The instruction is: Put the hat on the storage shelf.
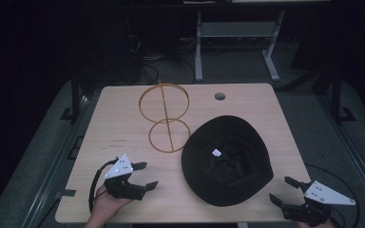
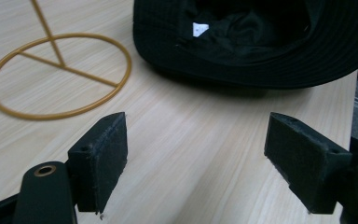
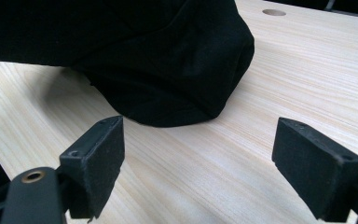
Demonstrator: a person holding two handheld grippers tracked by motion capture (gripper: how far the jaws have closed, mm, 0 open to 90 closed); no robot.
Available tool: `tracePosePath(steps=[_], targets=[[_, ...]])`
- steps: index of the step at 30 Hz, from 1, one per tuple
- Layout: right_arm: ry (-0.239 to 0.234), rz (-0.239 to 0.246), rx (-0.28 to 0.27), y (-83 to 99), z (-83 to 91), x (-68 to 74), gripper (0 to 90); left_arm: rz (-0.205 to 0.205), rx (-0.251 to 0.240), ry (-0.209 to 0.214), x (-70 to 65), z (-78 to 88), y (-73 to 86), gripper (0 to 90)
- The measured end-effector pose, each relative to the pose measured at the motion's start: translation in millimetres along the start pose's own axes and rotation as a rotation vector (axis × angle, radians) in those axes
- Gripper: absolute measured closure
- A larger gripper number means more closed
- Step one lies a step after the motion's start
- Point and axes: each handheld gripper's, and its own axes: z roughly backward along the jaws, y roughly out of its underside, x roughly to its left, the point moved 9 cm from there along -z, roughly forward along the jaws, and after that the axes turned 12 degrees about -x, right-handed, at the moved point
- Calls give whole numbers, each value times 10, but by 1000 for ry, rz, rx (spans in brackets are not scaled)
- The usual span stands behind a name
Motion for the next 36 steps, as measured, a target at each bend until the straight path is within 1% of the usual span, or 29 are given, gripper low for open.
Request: tracePosePath(steps=[3,5,7,8,12,15,18,21,24,28,31,33,36], targets=[[-3,-4,-1,-5,-7,-1,165,-9,11,19,-61,-54,-18,207],[-5,1,-3,-11,-12,-3,165,-19,11,30,-108,-97,-35,207],[-4,-4,-2,-8,-13,1,165,-29,22,50,-184,-152,-55,207],[-4,-4,-2,-8,-13,1,165,-29,22,50,-184,-152,-55,207],[-4,-1,0,-9,-10,-3,165,-52,34,86,-298,-246,-95,207],[-3,1,-7,-18,-6,-17,165,-55,32,114,-391,-319,-127,207],[-7,-3,-4,-4,-8,-19,165,-66,39,141,-483,-394,-158,207],[-11,-4,4,7,-3,-15,165,-71,35,172,-597,-474,-202,203],[-13,-3,2,2,-5,-17,165,-89,37,210,-745,-564,-236,202],[-18,-7,4,10,-14,-7,165,-112,43,251,-921,-678,-267,196],[-23,-1,8,13,-7,1,165,-119,45,276,-1023,-756,-279,194],[-20,-2,1,1,0,-8,165,-131,63,297,-1096,-817,-263,194],[-20,-7,-2,-2,3,-11,165,-152,80,313,-1181,-884,-248,194]])
